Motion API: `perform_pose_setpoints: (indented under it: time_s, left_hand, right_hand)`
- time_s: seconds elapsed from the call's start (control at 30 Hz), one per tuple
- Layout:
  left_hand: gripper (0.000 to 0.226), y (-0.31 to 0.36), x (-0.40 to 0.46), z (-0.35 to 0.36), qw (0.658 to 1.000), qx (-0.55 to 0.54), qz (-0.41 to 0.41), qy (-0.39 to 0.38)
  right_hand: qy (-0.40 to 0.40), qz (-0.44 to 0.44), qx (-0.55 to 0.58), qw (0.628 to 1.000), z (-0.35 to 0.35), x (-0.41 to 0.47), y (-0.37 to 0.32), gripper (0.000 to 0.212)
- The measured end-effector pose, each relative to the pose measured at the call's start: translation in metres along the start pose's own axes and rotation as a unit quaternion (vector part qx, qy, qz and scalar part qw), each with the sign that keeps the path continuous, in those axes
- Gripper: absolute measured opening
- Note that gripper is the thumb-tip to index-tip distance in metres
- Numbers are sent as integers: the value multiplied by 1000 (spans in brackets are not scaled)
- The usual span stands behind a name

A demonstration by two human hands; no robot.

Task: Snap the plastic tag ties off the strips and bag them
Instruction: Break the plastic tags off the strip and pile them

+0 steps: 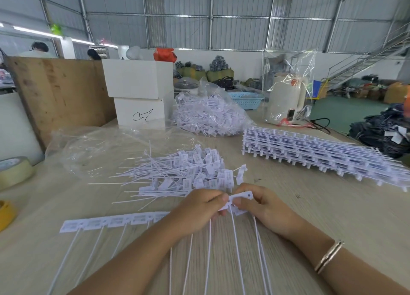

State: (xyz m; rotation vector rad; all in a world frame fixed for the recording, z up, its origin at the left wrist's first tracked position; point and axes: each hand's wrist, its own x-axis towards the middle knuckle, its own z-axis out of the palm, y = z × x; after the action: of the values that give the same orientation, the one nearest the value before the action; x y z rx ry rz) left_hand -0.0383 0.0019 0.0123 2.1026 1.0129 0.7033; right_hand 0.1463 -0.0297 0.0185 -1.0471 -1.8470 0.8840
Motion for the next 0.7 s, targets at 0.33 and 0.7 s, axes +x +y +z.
perform_pose_setpoints:
  time_s: [0.33,0.7]
  left_hand:
    - [54,2,3,-6,990,-140,-25,-22]
    - [37,5,0,-1,992,-123,7,-13]
  right_hand:
    - [94,-177,-324,924,3,3,3,18]
    - [46,-63,88,993,1,5,4,18]
